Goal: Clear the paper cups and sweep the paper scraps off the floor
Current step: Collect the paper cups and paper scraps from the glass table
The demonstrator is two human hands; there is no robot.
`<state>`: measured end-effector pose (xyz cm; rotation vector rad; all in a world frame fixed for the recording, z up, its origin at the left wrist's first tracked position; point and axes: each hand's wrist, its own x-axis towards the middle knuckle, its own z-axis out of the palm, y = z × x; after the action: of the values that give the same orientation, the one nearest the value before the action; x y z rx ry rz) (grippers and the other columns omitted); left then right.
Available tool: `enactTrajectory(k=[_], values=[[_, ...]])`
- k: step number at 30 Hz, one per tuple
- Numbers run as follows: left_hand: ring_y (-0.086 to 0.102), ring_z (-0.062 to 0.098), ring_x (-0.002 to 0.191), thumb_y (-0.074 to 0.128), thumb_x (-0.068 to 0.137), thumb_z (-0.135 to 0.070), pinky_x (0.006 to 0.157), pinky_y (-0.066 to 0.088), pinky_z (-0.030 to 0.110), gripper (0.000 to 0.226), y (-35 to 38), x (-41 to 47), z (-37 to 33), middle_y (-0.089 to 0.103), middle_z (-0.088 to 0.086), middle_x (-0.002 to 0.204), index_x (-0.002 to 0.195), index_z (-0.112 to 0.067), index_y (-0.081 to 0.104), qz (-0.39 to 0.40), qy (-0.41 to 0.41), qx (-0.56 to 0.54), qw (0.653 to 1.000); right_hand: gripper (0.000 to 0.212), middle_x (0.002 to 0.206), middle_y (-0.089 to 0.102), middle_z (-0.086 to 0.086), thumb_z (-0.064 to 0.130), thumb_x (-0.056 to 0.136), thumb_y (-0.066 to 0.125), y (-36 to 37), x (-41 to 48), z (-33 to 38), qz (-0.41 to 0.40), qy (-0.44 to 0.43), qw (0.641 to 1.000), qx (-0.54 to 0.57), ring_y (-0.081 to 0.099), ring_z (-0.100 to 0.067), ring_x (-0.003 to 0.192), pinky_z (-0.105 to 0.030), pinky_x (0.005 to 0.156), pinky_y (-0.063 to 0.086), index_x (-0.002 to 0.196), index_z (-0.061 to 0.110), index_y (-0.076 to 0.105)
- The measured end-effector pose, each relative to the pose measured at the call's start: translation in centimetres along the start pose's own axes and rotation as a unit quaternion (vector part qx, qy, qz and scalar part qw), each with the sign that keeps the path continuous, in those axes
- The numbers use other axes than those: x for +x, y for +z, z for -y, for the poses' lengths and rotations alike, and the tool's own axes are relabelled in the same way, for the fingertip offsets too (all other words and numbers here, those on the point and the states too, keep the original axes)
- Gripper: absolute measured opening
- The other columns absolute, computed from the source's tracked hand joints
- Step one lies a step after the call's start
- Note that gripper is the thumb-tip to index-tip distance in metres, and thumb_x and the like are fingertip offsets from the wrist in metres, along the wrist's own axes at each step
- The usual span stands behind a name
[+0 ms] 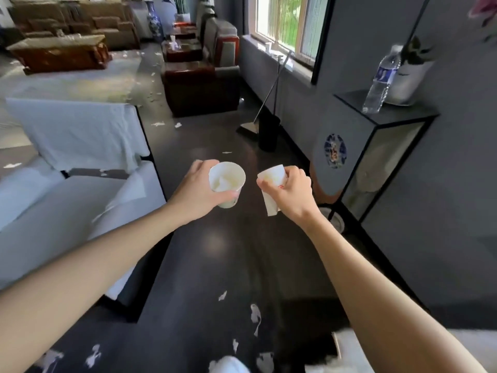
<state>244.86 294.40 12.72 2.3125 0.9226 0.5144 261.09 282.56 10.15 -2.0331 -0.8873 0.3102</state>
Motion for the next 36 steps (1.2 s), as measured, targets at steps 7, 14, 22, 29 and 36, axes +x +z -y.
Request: enactTrajectory(k=[7,14,22,29,36], values=[[0.041,0.012,0.112,0.08,0.074,-0.036,0.092,0.031,0.024,0.073,2.3,23.7,4.0,0.039,0.0,0.13,0.135,-0.018,0.044,-0.004,-0.003,-0.014,1.0,0.064,0.119,0.047,-0.001,0.054,0.081,0.065,2.6,22.6,-0.8,-0.012,-0.023,0.999,-0.034,0.037,-0.02,0.114,-0.032,0.097,0.034,0.127,0.013,0.049],[0.04,0.011,0.109,0.08,0.075,-0.036,0.088,0.03,0.023,0.073,2.2,51.4,9.6,0.039,0.001,0.129,0.135,-0.017,0.043,0.001,0.033,-0.006,0.999,0.067,0.125,0.048,-0.006,0.055,0.082,0.064,9.2,48.9,-0.7,-0.033,-0.006,0.998,-0.047,0.037,-0.026,0.121,-0.034,0.099,0.032,0.129,0.01,0.049],[0.041,0.015,0.113,0.079,0.075,-0.039,0.081,0.036,0.019,0.078,3.2,79.2,12.9,0.04,0.003,0.131,0.139,-0.014,0.041,0.043,0.052,0.029,0.997,0.064,0.122,0.048,-0.007,0.056,0.082,0.065,12.5,76.0,-1.5,-0.064,0.025,0.997,-0.041,0.038,-0.025,0.117,-0.039,0.101,0.038,0.122,0.008,0.052],[0.042,0.02,0.121,0.081,0.074,-0.038,0.095,0.032,0.02,0.083,11.8,105.8,16.4,0.042,0.007,0.13,0.14,-0.008,0.04,0.104,0.054,0.003,0.993,0.06,0.116,0.048,-0.005,0.052,0.079,0.07,17.1,102.2,-8.9,-0.066,0.073,0.995,-0.013,0.042,-0.024,0.113,-0.038,0.097,0.042,0.116,0.009,0.052],[0.042,0.021,0.124,0.083,0.073,-0.032,0.099,0.029,0.017,0.084,17.9,128.9,17.9,0.042,0.012,0.131,0.139,-0.004,0.039,0.168,0.045,0.002,0.985,0.059,0.115,0.044,-0.006,0.05,0.08,0.07,18.6,124.4,-13.3,-0.039,0.146,0.988,-0.026,0.037,-0.024,0.116,-0.036,0.099,0.038,0.117,0.009,0.051]])
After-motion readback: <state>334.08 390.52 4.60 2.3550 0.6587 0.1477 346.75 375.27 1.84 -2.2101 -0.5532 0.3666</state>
